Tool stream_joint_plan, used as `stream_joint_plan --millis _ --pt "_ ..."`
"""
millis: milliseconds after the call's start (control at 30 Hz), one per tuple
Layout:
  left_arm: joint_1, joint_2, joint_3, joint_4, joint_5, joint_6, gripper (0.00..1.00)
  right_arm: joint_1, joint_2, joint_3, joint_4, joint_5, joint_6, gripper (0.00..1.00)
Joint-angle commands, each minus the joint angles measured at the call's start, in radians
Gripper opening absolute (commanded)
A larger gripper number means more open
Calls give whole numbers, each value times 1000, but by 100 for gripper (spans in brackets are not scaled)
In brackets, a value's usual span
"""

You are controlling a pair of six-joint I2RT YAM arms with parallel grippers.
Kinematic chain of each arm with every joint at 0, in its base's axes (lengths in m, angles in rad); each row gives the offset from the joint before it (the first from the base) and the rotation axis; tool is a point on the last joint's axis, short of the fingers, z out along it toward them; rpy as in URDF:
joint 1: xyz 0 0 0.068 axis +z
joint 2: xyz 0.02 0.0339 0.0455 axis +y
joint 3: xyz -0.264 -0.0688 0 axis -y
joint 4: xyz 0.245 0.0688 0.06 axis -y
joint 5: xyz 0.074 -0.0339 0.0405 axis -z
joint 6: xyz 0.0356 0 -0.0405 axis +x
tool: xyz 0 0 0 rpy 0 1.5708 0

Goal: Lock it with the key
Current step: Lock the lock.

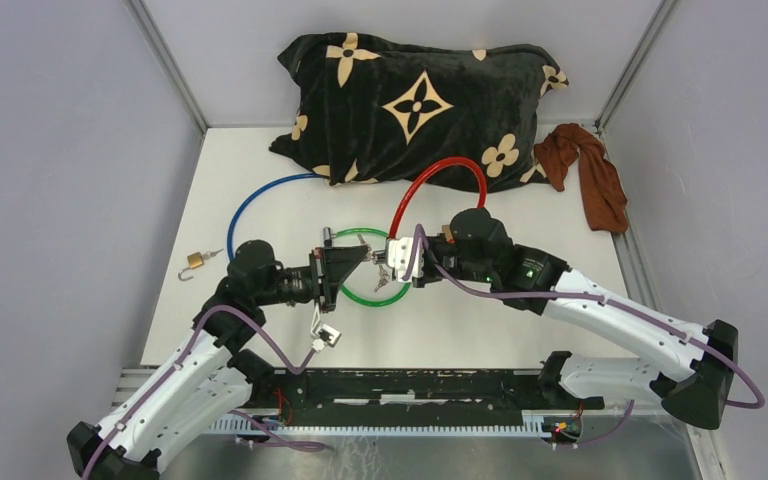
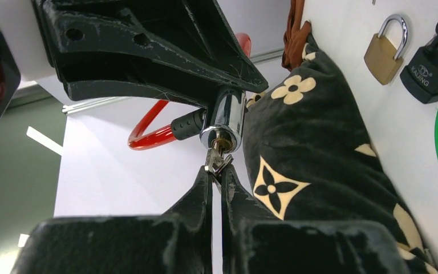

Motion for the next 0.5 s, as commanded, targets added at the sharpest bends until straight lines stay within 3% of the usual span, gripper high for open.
stream_joint_plan --millis 0,200,233,300,333,467 --pt "6 24 -28 -50 31 448 2 2 -43 13 227 -21 114 0" --pt "5 12 -41 -21 29 439 3 2 -77 -51 285 42 113 0" --pt "6 9 -42 -20 30 438 9 2 -79 -56 312 48 112 0" --pt "6 5 -47 -20 23 432 37 2 -86 -65 332 64 108 0" --pt "6 3 -50 -19 12 426 45 2 -89 -72 341 74 104 0" --pt "6 -18 -61 -14 -41 363 59 2 -108 -104 385 138 78 0"
